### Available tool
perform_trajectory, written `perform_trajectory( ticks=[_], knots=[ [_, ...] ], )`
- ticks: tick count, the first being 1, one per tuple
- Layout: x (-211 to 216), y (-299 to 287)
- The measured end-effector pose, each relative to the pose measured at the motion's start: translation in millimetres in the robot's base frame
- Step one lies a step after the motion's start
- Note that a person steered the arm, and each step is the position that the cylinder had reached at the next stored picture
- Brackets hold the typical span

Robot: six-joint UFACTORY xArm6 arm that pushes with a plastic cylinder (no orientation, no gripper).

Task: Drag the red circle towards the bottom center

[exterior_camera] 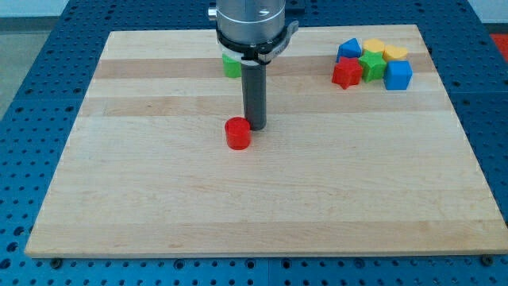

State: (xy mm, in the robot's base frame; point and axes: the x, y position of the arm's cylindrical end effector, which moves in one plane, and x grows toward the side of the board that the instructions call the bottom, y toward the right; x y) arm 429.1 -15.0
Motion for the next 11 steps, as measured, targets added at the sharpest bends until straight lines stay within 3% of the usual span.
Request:
perform_trajectory(
  ticks=[2,5,9,11],
  knots=[
    [-19,-31],
    [44,-24],
    [94,-23],
    [73,-4]
  ],
)
